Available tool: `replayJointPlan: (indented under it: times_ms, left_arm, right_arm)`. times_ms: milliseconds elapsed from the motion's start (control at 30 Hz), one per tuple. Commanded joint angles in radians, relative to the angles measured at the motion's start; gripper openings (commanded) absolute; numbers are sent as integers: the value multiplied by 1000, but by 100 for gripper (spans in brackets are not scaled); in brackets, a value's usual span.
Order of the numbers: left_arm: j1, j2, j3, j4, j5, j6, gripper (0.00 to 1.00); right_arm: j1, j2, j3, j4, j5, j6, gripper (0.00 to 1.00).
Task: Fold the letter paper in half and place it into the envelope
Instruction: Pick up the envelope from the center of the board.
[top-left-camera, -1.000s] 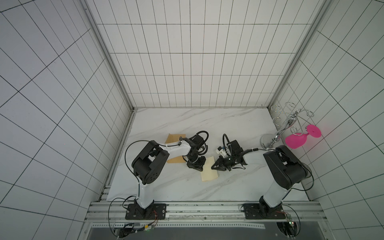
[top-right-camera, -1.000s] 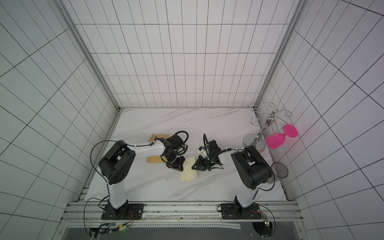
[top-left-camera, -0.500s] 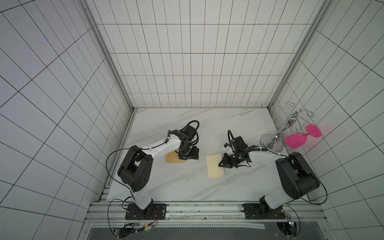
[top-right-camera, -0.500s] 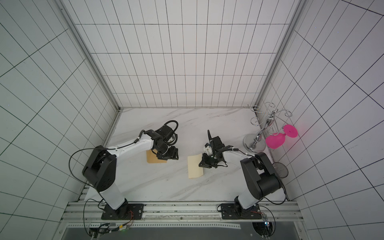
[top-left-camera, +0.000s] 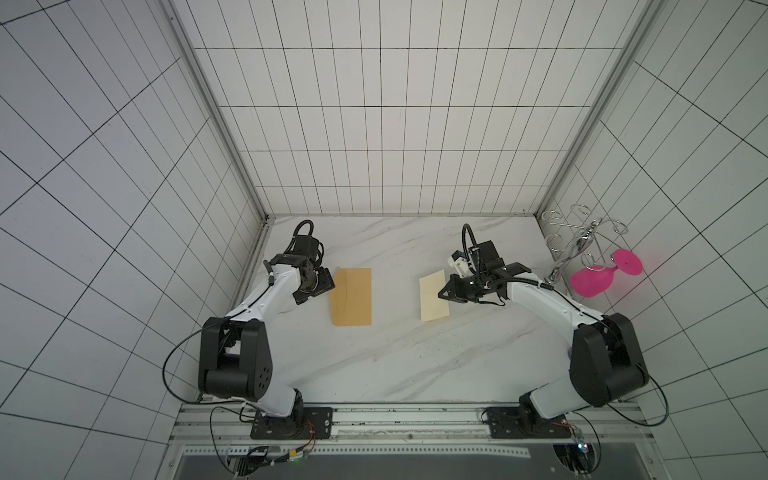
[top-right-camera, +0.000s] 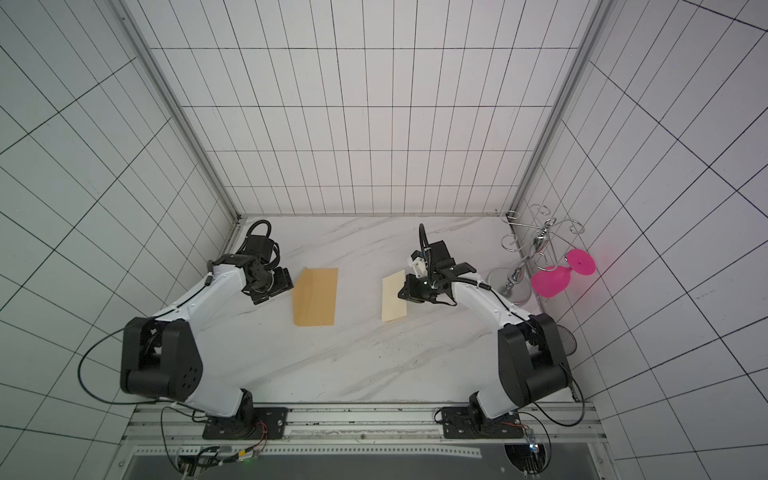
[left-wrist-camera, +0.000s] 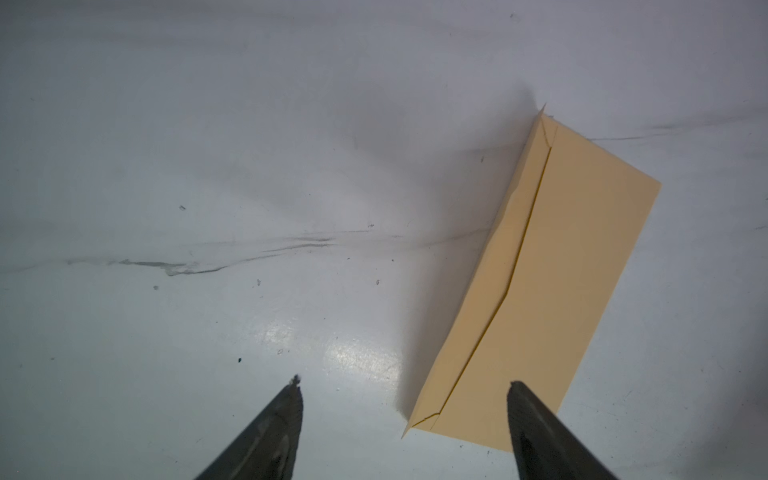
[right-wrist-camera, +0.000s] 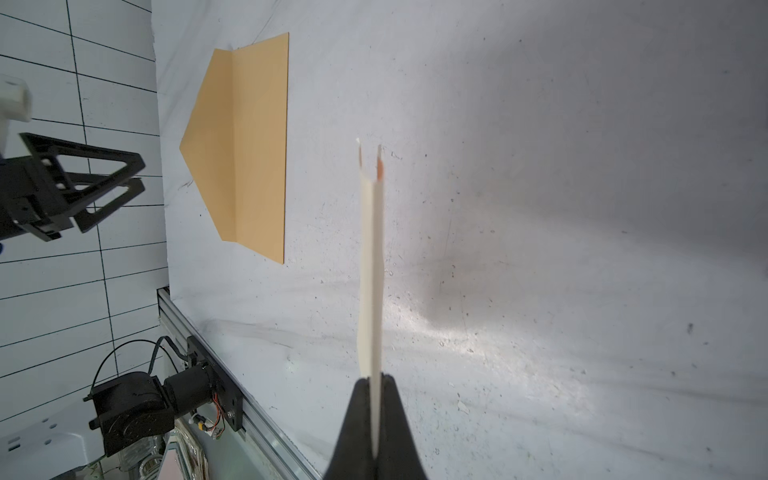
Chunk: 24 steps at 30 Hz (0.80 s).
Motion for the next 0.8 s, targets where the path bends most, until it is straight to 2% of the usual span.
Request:
replayJointPlan:
  times_ms: [0, 100, 333, 467, 500, 533, 567, 767]
  left_arm:
    - [-3, 46, -2, 82, 74, 0, 74]
    - [-4, 91, 0, 103, 69, 5, 70]
    - [-2, 192, 13, 111, 94, 32, 44]
    - [-4, 232, 8, 118, 95, 47, 43]
    - [-5, 233, 10, 119, 95, 50, 36]
    - [-5, 232, 15, 115, 91, 55, 15]
    - [-4, 226, 24, 108, 92, 63, 0]
    - [-31, 150, 128, -9, 84, 163, 0]
  right_arm:
    - [-2, 30, 43, -46, -12, -32, 0]
    - [-2, 34, 42, -47, -12, -37, 0]
    - [-2, 32, 22, -44, -8, -37, 0]
    - [-2, 29, 22, -43, -3, -37, 0]
    - [-2, 29, 24, -43, -1, -37, 0]
    - [-2, 27, 27, -44, 1, -37, 0]
    - [-2, 25, 31, -44, 5, -41, 0]
    - [-3, 5, 72, -55, 37, -103, 0]
